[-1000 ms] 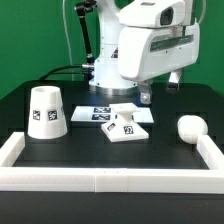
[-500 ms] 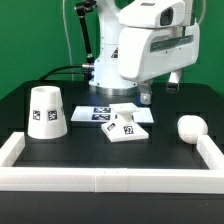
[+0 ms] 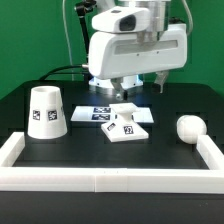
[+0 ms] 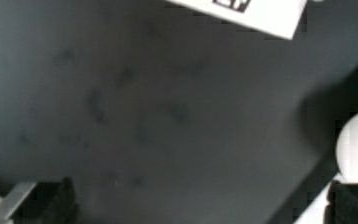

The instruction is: Assemble lamp

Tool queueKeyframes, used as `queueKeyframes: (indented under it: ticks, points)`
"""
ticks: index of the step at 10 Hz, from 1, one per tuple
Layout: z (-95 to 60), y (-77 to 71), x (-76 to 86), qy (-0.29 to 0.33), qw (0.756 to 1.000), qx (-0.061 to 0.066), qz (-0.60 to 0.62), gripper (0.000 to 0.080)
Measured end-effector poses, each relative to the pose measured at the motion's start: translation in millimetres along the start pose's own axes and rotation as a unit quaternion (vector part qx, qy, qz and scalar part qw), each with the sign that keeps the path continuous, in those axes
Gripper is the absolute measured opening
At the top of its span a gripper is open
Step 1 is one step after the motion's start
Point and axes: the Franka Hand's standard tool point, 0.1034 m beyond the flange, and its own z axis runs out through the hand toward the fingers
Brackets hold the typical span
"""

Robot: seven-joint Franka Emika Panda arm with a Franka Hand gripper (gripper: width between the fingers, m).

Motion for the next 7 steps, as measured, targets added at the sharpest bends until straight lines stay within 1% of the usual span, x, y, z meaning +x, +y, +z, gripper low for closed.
queueKeyframes:
  ticks: [3,4,5,7]
  points:
    - [1.3,-2.8,1.5,-0.001,0.995,0.003,0.104,0.0699]
    - [1.7,-2.5,1.1,-0.001,0.995,0.004,0.097,0.0699]
    - [4.0,-2.4,-2.9,0.0,0.995,0.006,0.103,0.0699]
    - [14.1,-14.1,-27.3,-0.001,0.994,0.005,0.105,0.0699]
